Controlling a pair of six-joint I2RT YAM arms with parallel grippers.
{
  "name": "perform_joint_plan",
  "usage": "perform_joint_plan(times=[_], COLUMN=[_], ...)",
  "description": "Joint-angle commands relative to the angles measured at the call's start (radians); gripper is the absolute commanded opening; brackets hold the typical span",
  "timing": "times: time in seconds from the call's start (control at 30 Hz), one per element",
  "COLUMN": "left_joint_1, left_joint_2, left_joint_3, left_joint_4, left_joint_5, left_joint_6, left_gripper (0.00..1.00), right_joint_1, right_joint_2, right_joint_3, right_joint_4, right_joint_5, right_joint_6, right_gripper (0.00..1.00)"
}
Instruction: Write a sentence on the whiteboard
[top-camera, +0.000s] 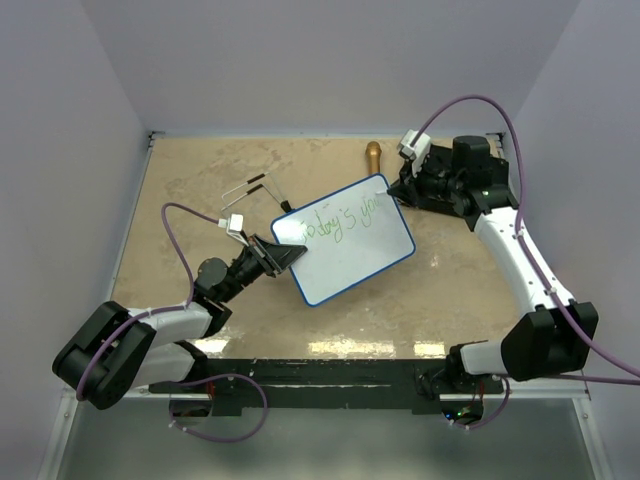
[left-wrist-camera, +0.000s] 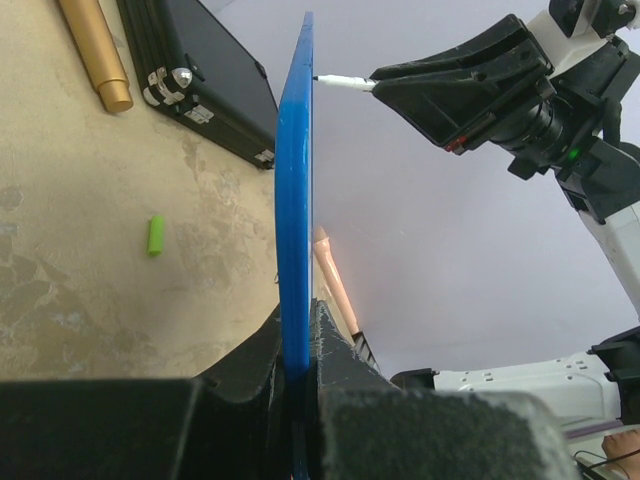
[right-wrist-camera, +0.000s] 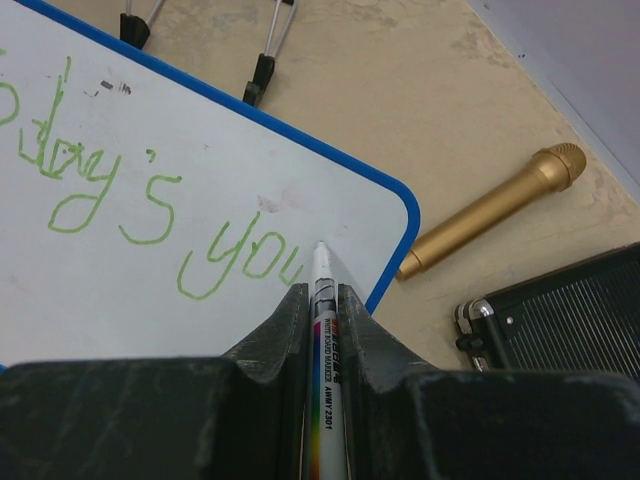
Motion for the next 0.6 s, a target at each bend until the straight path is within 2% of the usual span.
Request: perform_joint_plan(times=[0.0,0.57], left_joint_1=[0.007,0.008], left_joint_2=[-0.027,-0.027], left_joint_3=[0.033,0.035], left_joint_4=[0.729,0.729], left_joint_5=[-0.001,-0.001], left_joint_6=[-0.042,-0.042], left_gripper=[0.00,0.00], right_joint_1=[-0.002,0.000], right_joint_2=[0.002,-0.053], right_joint_3=[0.034,-0.038], right_joint_4=[0.012,-0.101], right_joint_5=[0.000,0.014], right_joint_6=[-0.002,-0.077], right_gripper=[0.00,0.00])
